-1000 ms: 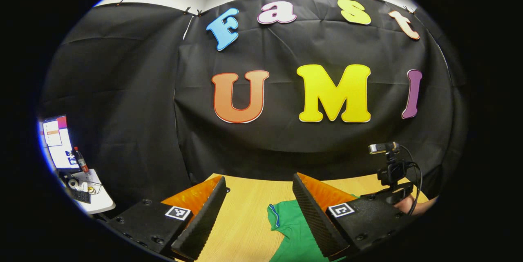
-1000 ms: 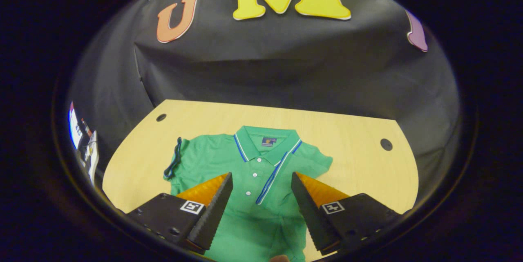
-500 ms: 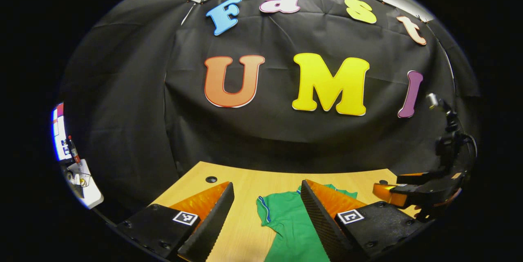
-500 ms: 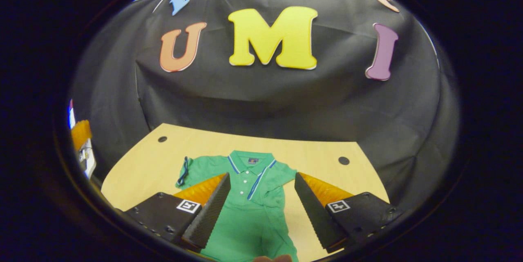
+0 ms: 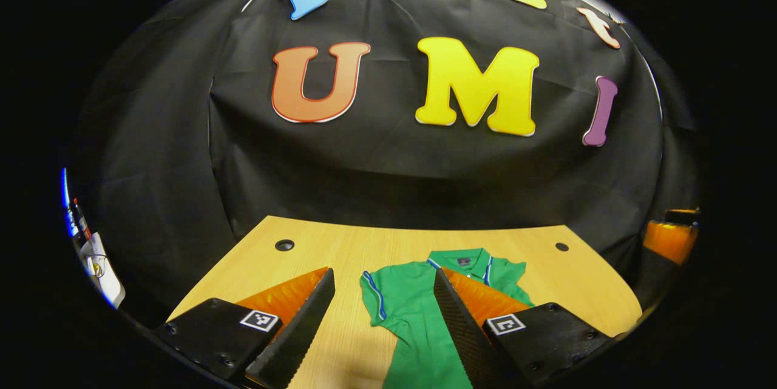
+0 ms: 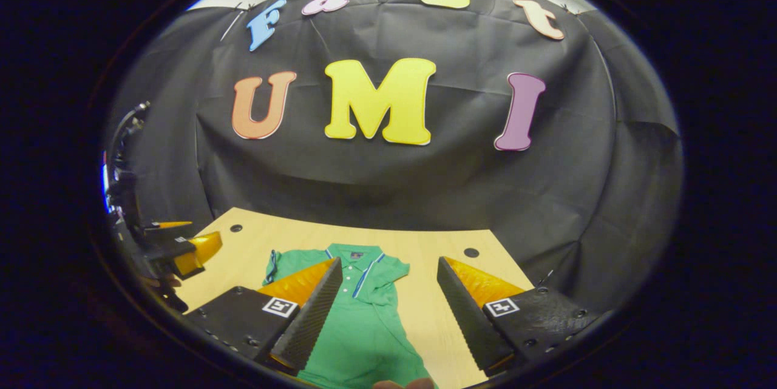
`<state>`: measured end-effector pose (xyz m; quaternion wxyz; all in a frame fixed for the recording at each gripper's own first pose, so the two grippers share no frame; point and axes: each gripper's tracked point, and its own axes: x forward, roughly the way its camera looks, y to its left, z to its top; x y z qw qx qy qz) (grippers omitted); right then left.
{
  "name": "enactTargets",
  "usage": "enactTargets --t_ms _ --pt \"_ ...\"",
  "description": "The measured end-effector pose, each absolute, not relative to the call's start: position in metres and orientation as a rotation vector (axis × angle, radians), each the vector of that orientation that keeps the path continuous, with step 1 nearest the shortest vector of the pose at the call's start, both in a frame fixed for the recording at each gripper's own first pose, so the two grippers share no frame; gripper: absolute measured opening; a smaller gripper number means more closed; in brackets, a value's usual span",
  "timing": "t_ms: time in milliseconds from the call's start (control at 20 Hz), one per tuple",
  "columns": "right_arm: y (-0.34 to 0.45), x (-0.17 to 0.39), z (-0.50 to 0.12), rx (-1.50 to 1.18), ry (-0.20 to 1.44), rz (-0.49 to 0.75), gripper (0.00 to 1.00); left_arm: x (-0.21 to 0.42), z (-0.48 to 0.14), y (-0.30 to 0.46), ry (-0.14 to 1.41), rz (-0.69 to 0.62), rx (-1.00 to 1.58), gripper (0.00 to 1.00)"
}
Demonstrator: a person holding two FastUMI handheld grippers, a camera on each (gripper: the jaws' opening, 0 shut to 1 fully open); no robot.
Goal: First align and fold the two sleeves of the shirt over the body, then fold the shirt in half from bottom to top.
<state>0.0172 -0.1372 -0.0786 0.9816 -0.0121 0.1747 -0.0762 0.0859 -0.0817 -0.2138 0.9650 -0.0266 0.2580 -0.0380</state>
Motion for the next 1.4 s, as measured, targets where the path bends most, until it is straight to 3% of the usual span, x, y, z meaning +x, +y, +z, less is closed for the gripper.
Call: enactTargets --t_ms 650,1150,1250,1300,1350,1400 --pt "-0.182 -0.014 -0.088 -0.078 0.404 -0.291 0.95 0.154 -0.35 -0.09 0.788 -0.121 0.015 1.0" --pt "-0.187 -0.013 -0.099 -0.098 0.46 -0.313 0.96 0.169 -0.434 -0.082 0.953 -0.12 0.003 1.0" --pt "-0.185 -0.012 -0.101 -0.107 0.464 -0.307 0.95 0.167 -0.445 -0.077 0.983 -0.116 -0.021 0.89" --pt "-0.185 -0.013 -0.103 -0.106 0.474 -0.304 0.96 0.166 -0.449 -0.075 1.0 -0.114 -0.036 0.59" --pt "-0.183 -0.013 -0.107 -0.108 0.486 -0.303 0.96 0.164 -0.452 -0.077 1.009 -0.122 -0.057 0.43" --pt "-0.181 -0.012 -0.106 -0.108 0.486 -0.297 0.95 0.165 -0.454 -0.077 1.013 -0.125 -0.066 0.37"
